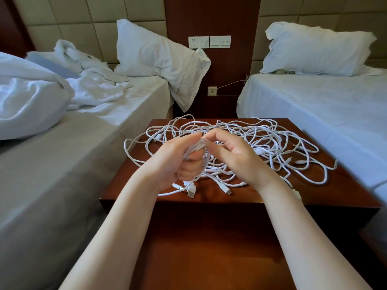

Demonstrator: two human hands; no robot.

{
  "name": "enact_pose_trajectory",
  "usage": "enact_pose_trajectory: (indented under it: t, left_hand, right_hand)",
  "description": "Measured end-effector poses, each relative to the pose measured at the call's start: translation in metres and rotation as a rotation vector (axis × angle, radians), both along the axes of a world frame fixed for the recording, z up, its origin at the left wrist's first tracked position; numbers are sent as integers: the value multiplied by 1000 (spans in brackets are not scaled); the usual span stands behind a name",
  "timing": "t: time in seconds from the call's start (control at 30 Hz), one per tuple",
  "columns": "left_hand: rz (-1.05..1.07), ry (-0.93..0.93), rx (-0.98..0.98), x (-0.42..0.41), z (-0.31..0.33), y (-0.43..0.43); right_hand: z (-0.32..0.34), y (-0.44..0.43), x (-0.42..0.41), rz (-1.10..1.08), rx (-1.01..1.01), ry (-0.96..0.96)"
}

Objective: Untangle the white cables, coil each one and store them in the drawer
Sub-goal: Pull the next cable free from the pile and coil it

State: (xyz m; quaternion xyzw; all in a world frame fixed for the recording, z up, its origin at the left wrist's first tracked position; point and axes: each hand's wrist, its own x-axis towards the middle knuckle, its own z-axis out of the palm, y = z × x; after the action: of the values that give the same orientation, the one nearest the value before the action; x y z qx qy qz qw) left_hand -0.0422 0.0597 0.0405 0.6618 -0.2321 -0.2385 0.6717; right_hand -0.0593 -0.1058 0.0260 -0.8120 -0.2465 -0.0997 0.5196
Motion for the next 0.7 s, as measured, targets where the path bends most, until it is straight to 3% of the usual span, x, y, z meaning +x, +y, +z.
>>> enact_pose_trajectory:
  t: [0.33,0.5,0.7]
  left_hand:
    - [516,-110,156,-1,4,-15]
    - [584,-165,130,2,2,-15]
    - [555,-72,75,4,1,-14]
  right_hand:
    - [1,3,-4,-5,-61,68]
    - [-5,14,-4,-16,-20,38]
    - [-12,24,-1,-91,-29,-25]
